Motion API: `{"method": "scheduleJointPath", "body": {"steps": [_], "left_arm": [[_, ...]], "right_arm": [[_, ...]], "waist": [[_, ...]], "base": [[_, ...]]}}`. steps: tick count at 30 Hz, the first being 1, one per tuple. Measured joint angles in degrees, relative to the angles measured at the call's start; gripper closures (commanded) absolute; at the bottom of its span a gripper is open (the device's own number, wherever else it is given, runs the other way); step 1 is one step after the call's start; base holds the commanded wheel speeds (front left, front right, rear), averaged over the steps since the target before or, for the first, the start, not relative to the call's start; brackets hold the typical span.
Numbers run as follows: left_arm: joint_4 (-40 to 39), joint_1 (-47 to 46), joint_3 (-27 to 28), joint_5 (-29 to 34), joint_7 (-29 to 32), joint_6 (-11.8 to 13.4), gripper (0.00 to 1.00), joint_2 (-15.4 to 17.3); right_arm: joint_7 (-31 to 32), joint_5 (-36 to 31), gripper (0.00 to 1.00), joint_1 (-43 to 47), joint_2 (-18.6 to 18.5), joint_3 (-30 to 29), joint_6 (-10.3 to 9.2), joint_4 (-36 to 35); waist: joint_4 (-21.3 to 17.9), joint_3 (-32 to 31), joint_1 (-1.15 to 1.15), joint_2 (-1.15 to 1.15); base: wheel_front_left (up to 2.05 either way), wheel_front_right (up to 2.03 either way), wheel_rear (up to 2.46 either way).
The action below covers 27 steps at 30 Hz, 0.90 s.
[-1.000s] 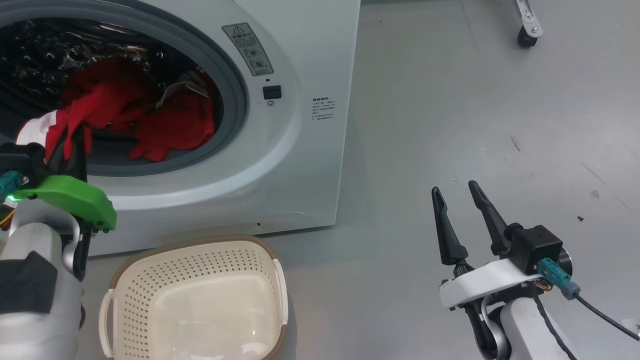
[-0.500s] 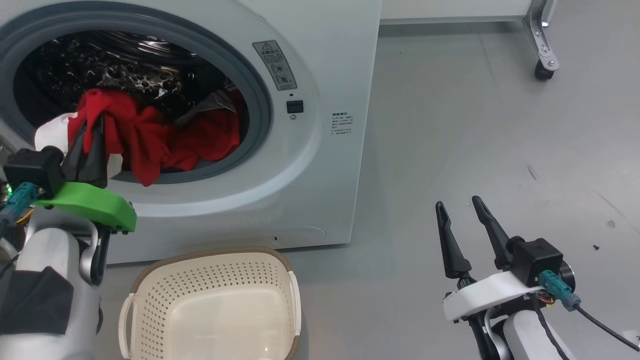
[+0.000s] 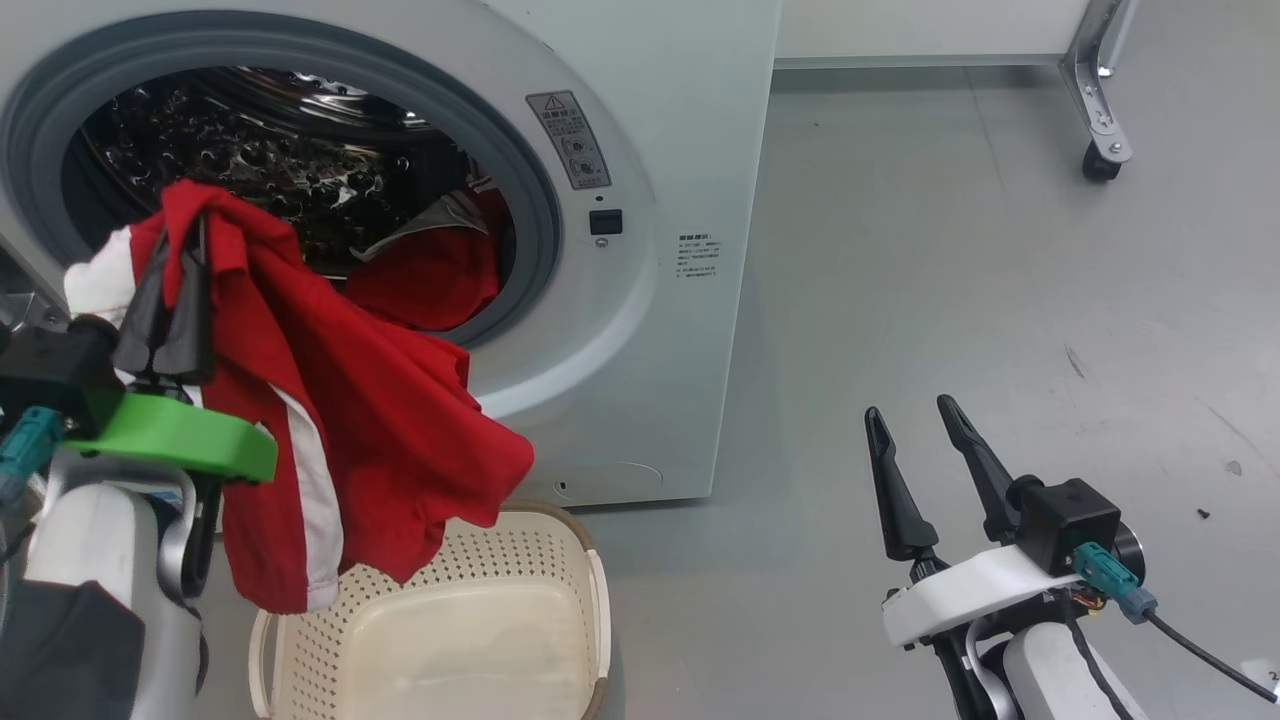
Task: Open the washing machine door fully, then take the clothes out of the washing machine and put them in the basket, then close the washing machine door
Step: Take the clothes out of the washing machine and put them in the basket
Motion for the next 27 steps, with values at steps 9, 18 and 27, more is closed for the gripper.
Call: {"method": "scheduleJointPath", "body": {"steps": [9, 18, 27], "left_arm": [[0.69, 6.98, -2.10, 0.01, 0.01, -0.02, 1.00, -0.13], [0.66, 10.40, -4.17, 0.44, 0.22, -0.03, 1.00, 0.69], [1.16, 12.20, -5.04, 1.08, 1.58, -0.04, 1.00, 2.09]], "right_arm": [[0.00, -0.01, 0.00, 0.32, -0.01, 0.35, 0.45, 0.10], [0.00, -0.52, 0.00, 1.08, 0.00, 1.07, 0.49, -0.24], [0.00, -0.66, 0.00, 0.82, 0.01, 1.43, 0.48, -1.53]], "waist": [[-0.27, -0.34, 0.00, 0.00], [-0.97, 1.75, 0.00, 0.00], [-1.88, 5.51, 0.00, 0.00]], "base": [[0.00, 0.00, 0.00], [0.00, 0.00, 0.00], [0.00, 0.00, 0.00]]}}
